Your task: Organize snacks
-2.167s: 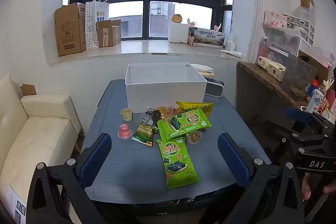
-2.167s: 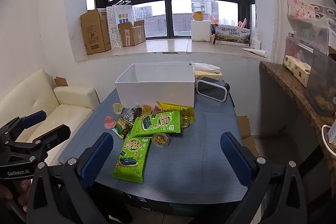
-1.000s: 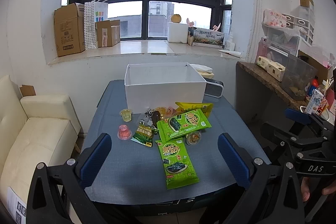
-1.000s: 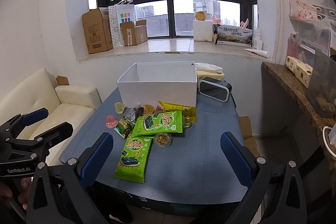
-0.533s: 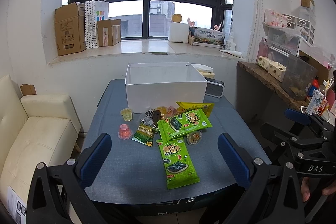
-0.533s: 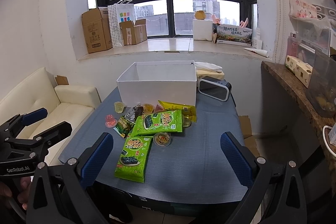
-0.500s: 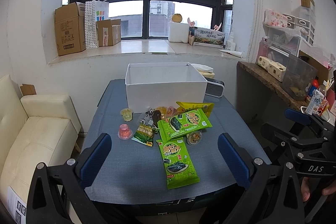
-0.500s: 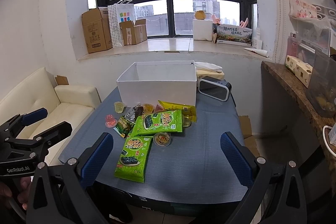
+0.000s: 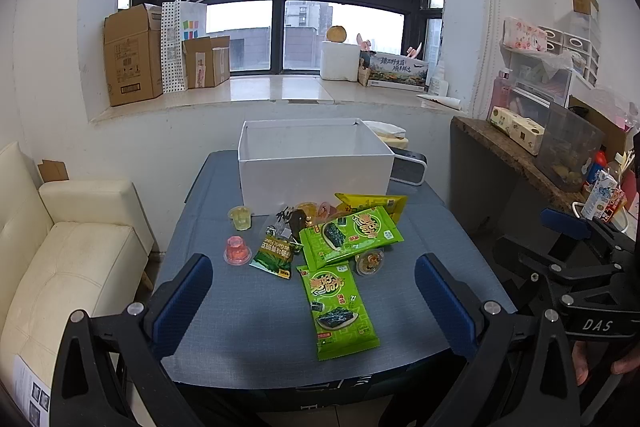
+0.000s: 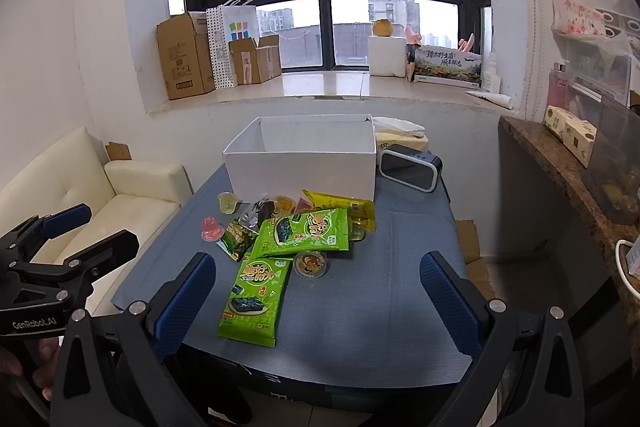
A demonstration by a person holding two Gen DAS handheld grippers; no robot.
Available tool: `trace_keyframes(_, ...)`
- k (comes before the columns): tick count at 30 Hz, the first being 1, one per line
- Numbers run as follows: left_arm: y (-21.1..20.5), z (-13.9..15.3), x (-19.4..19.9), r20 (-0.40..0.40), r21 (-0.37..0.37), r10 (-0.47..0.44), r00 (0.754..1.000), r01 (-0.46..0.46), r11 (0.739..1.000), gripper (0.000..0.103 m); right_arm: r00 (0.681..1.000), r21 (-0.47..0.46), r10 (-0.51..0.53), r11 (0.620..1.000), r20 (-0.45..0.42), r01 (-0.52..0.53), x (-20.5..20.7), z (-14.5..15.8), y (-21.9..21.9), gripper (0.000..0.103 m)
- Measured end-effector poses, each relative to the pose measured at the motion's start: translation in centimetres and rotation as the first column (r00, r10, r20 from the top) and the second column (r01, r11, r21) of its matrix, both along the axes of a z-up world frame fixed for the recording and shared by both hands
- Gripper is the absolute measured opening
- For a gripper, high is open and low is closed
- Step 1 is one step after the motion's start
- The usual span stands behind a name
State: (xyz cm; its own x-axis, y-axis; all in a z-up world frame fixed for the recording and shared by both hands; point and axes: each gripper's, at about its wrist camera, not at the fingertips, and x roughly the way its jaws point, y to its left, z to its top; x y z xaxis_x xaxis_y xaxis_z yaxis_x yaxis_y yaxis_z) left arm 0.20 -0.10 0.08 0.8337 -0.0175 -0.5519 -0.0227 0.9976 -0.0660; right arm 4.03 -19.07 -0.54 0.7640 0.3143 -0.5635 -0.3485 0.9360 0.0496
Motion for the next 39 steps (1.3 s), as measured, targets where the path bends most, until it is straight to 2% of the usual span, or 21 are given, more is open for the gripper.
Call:
trace_keyframes(7,1.3,-0.4,0.4,-0.007,-0.01,0.022,1.0,-0.022,1.0,0.103,1.0,-0.042,0.0,0.999,-0.029,-0.002,1.4,-1.2,1.9,0.103)
trace_keyframes(13,3.4,-0.8,0.9,0.004,-0.022,0.057,0.998,-0.057,0.998,0.103,0.996,-0.022,0.033,0.999,-0.087,-0.035,3.8,-3.4,4.4,0.103)
trace_keyframes(17,5.3,-1.6,1.3,-0.004,-0.049,0.08,0.997,-0.08,0.996,0.103,0.982,-0.061,0.031,0.997,-0.187,-0.043,6.3,-6.3,7.0,0.103)
trace_keyframes(24,8.9,-4.2,3.0,-0.064,-0.077,0.136,0.989,-0.141,0.987,0.103,0.949,-0.154,-0.009,0.987,-0.316,-0.042,9.9,-12.3,11.3,0.103)
trace_keyframes(27,10.2,-5.5,3.8,-0.095,-0.084,0.154,0.984,-0.162,0.983,0.103,0.937,-0.204,-0.003,0.976,-0.35,-0.073,10.5,-14.6,13.1,0.103)
trace_keyframes(33,12.1,-7.6,5.4,-0.136,-0.097,0.171,0.976,-0.185,0.978,0.103,0.901,-0.238,-0.013,0.966,-0.433,-0.1,11.1,-18.2,14.8,0.103)
trace_keyframes(35,12.3,-8.1,5.9,-0.149,-0.097,0.172,0.974,-0.188,0.977,0.103,0.888,-0.22,-0.009,0.97,-0.46,-0.104,11.3,-19.0,14.7,0.094)
trace_keyframes(36,12.3,-8.3,6.2,-0.153,-0.097,0.172,0.973,-0.188,0.977,0.103,0.895,-0.217,-0.004,0.971,-0.446,-0.104,11.1,-18.9,14.7,0.09)
trace_keyframes(38,12.4,-8.7,6.8,-0.162,-0.099,0.166,0.973,-0.183,0.978,0.103,0.902,-0.21,0.023,0.97,-0.432,-0.125,10.8,-18.7,14.6,0.075)
trace_keyframes(39,12.3,-8.8,7.0,-0.164,-0.102,0.156,0.974,-0.174,0.979,0.103,0.901,-0.208,0.03,0.969,-0.434,-0.132,10.7,-18.8,14.7,0.075)
